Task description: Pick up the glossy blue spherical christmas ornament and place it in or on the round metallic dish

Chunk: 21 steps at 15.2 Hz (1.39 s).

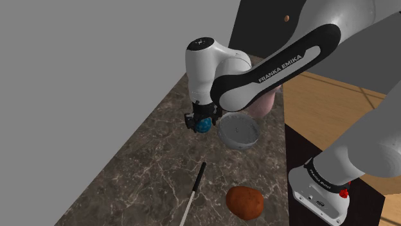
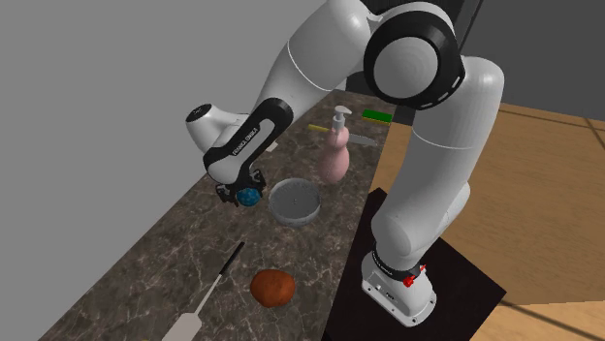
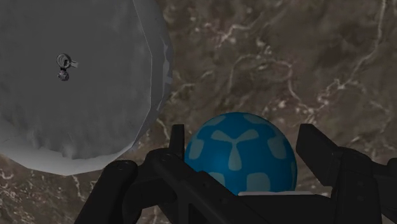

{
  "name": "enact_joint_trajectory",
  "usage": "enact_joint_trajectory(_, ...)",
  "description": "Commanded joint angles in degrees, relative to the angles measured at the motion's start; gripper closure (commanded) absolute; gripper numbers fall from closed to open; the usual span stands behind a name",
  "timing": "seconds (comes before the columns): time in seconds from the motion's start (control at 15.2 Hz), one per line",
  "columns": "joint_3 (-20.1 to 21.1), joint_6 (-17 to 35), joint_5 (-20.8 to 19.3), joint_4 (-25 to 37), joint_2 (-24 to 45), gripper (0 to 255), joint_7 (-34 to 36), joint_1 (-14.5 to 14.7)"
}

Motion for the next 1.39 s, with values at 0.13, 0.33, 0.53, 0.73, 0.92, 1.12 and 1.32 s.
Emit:
enact_joint_trajectory(0.13, 0.0, 0.0, 0.0, 0.0, 0.1, 255, 0.0, 0.0)
enact_joint_trajectory(0.33, 0.0, 0.1, 0.0, 0.0, 0.1, 255, 0.0, 0.0)
enact_joint_trajectory(0.53, 0.2, -1.3, 1.1, 0.3, -1.3, 255, -0.8, -0.2)
enact_joint_trajectory(0.73, 0.5, -3.4, 2.6, 0.9, -3.2, 255, -2.1, -0.4)
enact_joint_trajectory(0.92, 0.6, -5.5, 3.9, 1.6, -5.0, 255, -3.2, -0.5)
enact_joint_trajectory(1.12, 0.7, -7.7, 5.1, 2.4, -6.7, 255, -4.2, -0.6)
enact_joint_trajectory(1.32, 0.6, -8.3, 5.5, 2.5, -7.3, 255, -4.6, -0.6)
